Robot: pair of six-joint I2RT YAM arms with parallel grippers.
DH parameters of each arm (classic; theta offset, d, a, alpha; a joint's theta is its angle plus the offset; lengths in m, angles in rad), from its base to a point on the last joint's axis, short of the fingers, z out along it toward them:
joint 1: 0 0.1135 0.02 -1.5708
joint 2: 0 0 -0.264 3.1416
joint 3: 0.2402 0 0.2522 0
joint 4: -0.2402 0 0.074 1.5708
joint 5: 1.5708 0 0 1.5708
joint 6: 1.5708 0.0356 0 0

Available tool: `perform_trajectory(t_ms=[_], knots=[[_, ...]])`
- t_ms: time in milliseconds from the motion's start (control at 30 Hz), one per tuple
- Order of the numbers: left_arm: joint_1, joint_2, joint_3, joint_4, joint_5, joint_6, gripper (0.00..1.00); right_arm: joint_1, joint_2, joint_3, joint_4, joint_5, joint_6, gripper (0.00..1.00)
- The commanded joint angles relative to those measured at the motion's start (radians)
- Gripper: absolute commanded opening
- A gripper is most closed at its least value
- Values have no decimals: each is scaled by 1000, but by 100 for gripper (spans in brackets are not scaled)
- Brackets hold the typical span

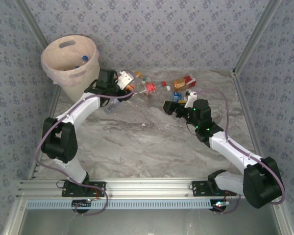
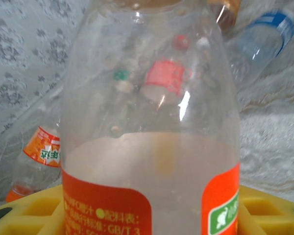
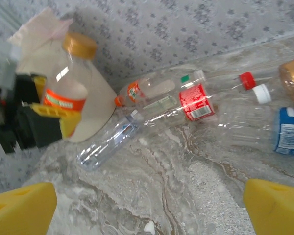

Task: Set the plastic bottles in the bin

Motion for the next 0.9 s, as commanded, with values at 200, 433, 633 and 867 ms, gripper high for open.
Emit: perform_trajectory(t_ms=[200,433,633,867], knots=[[111,-116,6,122,68,-226,40,122,98,98,71,62,-180,100],[177,-124,89,132,21,-371,41,164,208,172,117,49,-134,100],[246,-90,240,43,-16,-384,43,177,242,222,88,39,-141,100],[328,-13,425,-67,-12,-407,42,183,245,227,65,59,-141,100]])
